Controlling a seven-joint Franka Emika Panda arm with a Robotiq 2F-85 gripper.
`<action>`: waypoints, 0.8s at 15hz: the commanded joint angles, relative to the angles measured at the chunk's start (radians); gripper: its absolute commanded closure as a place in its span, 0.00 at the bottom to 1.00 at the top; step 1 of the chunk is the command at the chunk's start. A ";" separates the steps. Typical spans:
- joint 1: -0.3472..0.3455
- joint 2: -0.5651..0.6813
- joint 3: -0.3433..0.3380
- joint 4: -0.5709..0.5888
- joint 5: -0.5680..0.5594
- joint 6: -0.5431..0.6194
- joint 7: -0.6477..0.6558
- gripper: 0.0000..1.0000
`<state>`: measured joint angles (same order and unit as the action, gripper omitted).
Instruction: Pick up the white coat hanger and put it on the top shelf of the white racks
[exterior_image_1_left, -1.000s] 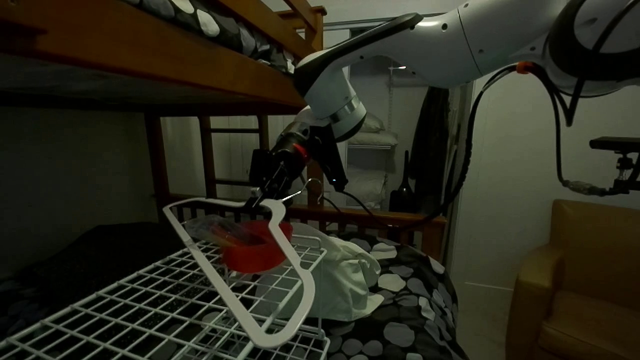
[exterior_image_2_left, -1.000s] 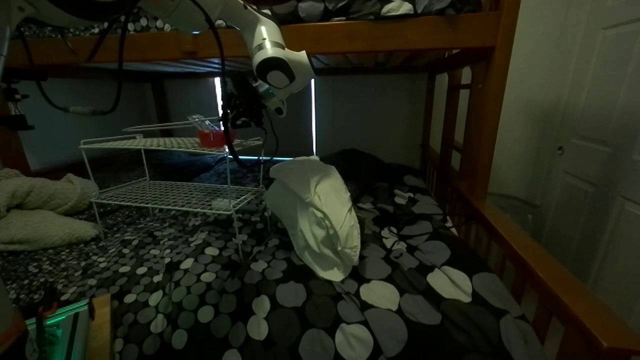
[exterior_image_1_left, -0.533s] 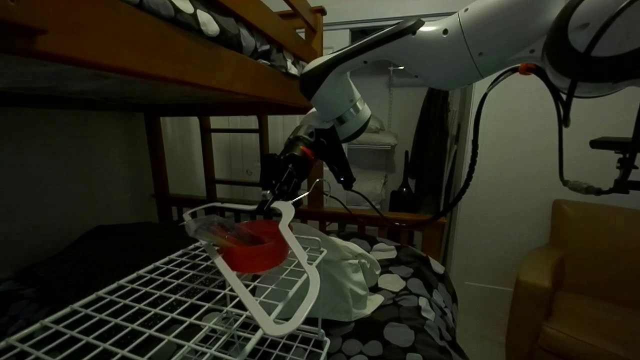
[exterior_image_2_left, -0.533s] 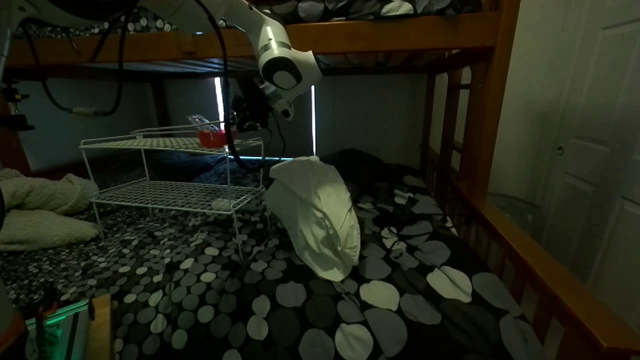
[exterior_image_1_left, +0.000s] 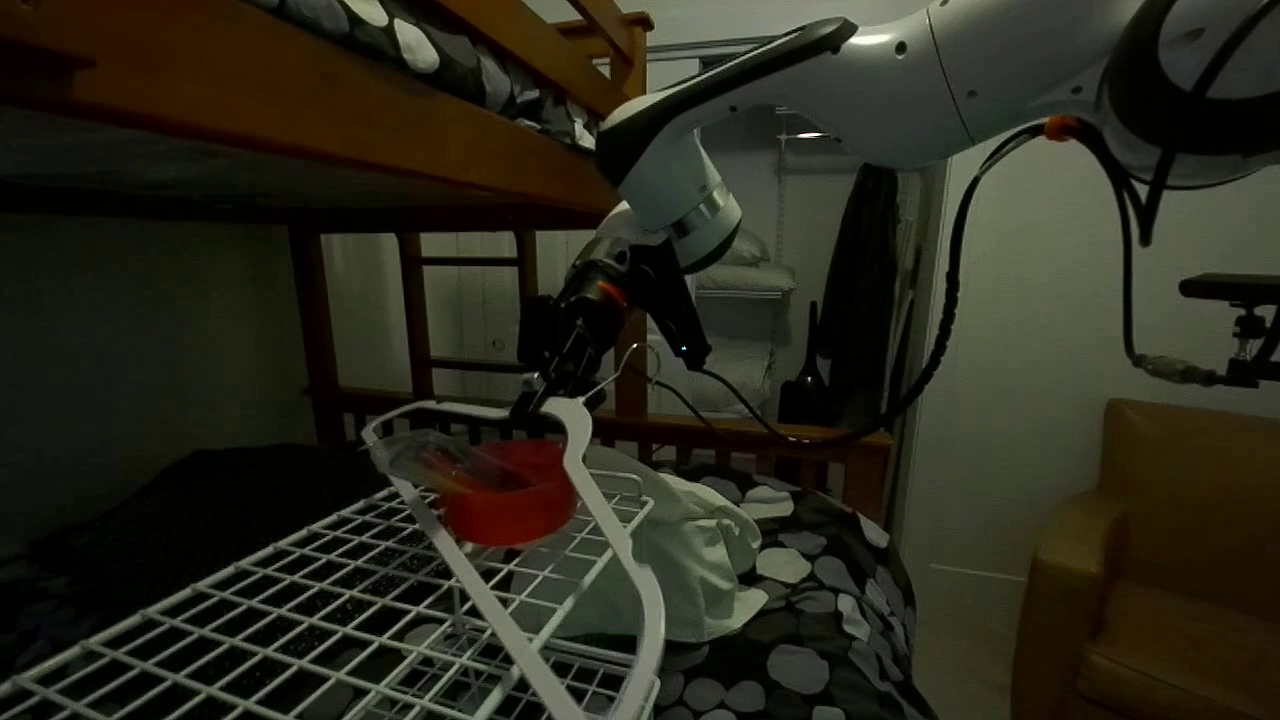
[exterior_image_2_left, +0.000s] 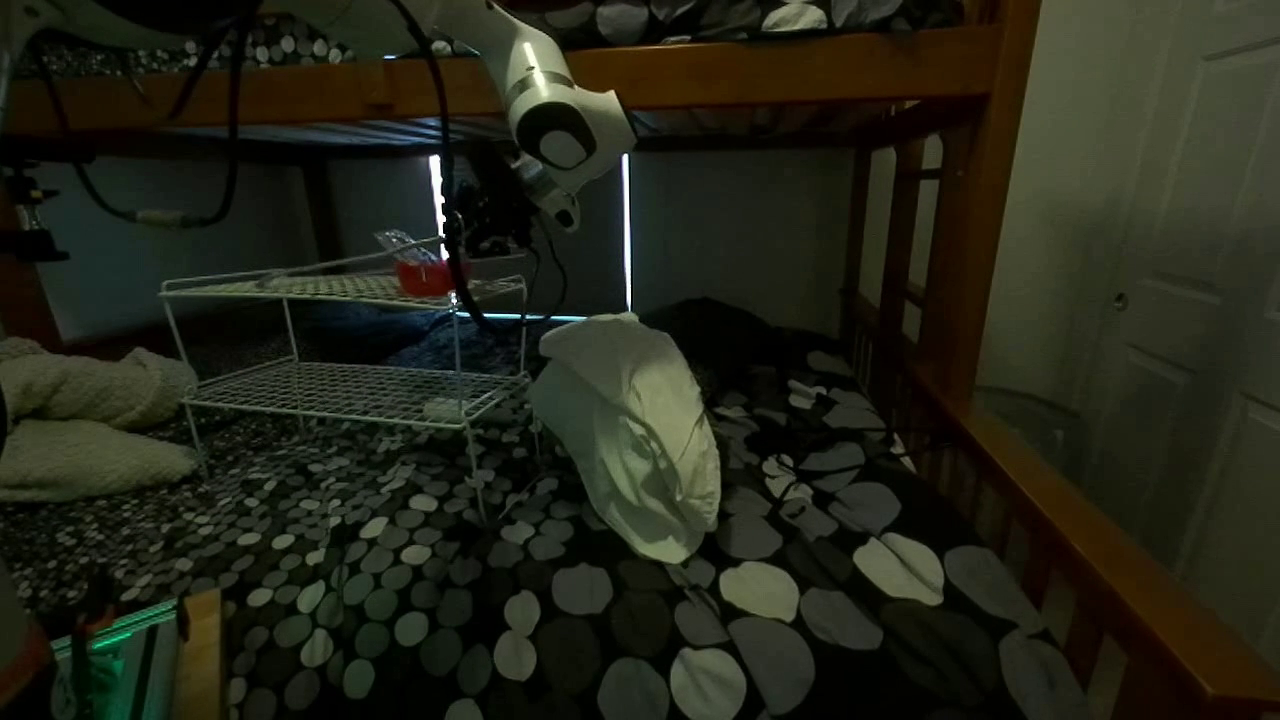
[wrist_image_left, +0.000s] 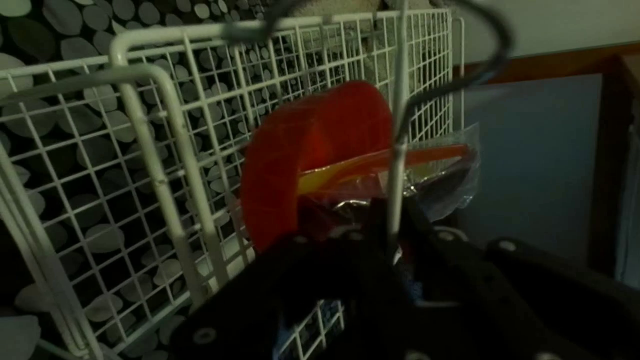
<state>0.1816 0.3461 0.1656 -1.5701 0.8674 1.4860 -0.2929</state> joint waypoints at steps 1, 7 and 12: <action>-0.012 -0.059 -0.004 -0.021 -0.077 -0.053 0.013 0.55; -0.037 -0.129 -0.037 -0.023 -0.253 -0.083 0.039 0.08; -0.070 -0.172 -0.064 -0.056 -0.419 -0.054 0.101 0.00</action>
<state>0.1340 0.2238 0.1120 -1.5739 0.5019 1.4265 -0.2310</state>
